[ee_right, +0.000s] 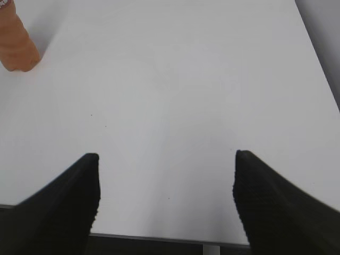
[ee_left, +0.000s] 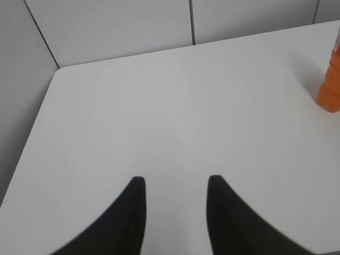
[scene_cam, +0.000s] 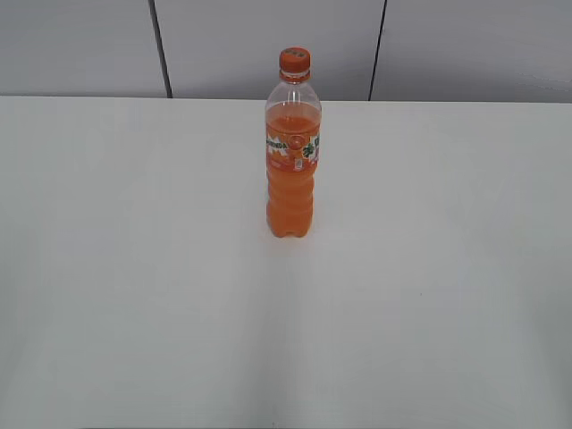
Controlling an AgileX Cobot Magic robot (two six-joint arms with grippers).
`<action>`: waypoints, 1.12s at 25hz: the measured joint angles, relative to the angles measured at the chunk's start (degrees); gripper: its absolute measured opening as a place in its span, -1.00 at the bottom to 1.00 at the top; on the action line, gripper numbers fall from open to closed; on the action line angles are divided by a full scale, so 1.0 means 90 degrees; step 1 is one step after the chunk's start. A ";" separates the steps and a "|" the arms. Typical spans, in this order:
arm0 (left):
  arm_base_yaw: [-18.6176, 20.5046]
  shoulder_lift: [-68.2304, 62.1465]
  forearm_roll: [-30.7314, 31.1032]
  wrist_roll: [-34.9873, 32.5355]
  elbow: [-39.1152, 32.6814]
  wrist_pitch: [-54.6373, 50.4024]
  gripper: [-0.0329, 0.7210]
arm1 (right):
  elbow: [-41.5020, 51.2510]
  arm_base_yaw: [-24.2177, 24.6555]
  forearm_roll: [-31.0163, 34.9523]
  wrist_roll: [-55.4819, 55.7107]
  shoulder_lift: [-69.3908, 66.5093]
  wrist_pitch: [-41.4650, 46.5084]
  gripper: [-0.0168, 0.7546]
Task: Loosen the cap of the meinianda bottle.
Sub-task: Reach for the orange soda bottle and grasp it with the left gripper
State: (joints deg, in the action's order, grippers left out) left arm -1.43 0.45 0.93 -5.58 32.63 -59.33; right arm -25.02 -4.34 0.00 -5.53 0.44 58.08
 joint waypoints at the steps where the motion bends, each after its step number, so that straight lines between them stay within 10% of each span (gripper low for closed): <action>1: 0.0000 0.0000 0.0000 0.0000 0.0000 0.0000 -0.26 | 0.0000 0.0000 0.0000 0.0000 0.0000 0.0000 0.56; 28: 0.0000 0.0000 0.0000 0.0000 0.0000 0.0000 -0.26 | 0.0000 0.0000 0.0000 0.0000 0.0000 0.0000 0.56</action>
State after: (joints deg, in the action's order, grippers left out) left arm -1.43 0.45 0.93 -5.58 32.63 -59.33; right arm -25.02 -4.34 0.00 -5.53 0.44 58.08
